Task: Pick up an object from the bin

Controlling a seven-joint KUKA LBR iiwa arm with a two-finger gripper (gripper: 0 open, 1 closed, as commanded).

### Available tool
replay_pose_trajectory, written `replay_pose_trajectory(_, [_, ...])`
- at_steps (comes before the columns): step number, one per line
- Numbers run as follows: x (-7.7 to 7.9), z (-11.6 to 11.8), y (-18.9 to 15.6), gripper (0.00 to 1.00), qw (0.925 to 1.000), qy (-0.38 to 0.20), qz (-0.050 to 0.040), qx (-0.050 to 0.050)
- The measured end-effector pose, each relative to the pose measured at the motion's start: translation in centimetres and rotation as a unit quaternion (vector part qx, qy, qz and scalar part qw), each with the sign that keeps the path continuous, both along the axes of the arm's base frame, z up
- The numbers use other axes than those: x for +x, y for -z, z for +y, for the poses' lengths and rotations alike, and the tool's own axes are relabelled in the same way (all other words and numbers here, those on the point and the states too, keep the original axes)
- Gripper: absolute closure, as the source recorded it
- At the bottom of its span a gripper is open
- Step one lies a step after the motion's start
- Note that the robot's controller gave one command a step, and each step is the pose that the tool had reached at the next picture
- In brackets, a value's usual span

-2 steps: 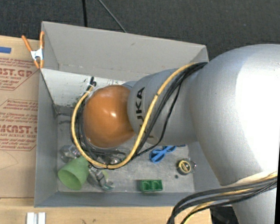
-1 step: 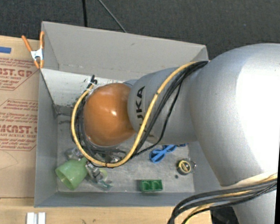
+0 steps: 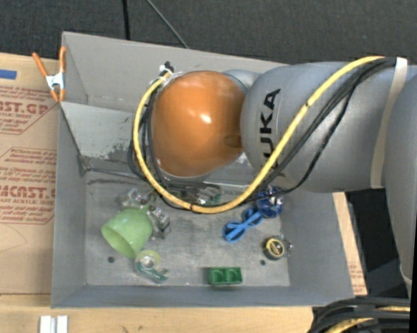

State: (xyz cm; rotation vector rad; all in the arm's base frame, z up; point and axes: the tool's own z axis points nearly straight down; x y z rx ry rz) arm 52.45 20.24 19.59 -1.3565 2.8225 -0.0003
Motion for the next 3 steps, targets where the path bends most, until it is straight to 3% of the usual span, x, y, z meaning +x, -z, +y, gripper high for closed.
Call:
replay_pose_trajectory(1, [1.1,-1.4,-3.4,1.0,1.0,-0.008,0.0015,-0.001])
replay_pose_trajectory(2, [-3.5,-2.8,1.8,1.0,0.9978,-0.066,0.0068,-0.002])
replay_pose_trajectory(3, [-2.6,-3.2,-10.7,1.0,0.9964,-0.084,-0.0011,-0.001])
